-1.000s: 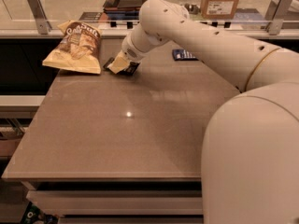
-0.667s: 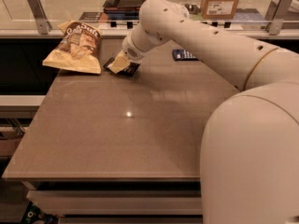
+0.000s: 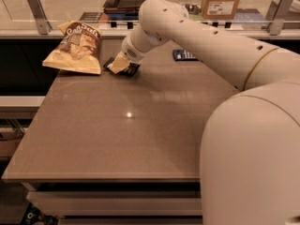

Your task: Move rxbar chocolate near brown chip bag

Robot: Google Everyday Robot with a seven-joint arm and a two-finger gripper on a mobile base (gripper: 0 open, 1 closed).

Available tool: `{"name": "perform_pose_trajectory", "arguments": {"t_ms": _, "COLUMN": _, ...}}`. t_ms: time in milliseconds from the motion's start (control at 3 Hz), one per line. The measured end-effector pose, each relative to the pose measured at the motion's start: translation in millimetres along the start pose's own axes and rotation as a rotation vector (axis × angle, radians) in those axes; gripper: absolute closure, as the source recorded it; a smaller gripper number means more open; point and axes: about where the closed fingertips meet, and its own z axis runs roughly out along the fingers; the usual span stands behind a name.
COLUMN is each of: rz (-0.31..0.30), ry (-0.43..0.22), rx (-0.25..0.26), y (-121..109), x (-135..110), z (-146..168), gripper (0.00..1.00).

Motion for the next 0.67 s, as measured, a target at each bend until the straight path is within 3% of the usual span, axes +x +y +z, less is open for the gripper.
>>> {"name": "perform_pose_trajectory", "arguments": {"t_ms": 333, "rz": 0.000, "ry": 0.000, "rx": 0.000, "y": -0.2, "x": -1.1, "z": -1.0, "gripper": 0.11}}
{"name": "perform_pose_trajectory", "arguments": {"t_ms": 667, "rz": 0.000, "ry": 0.000, "rx": 0.000, "y": -0.2, "x": -1.1, "z": -1.0, "gripper": 0.00}}
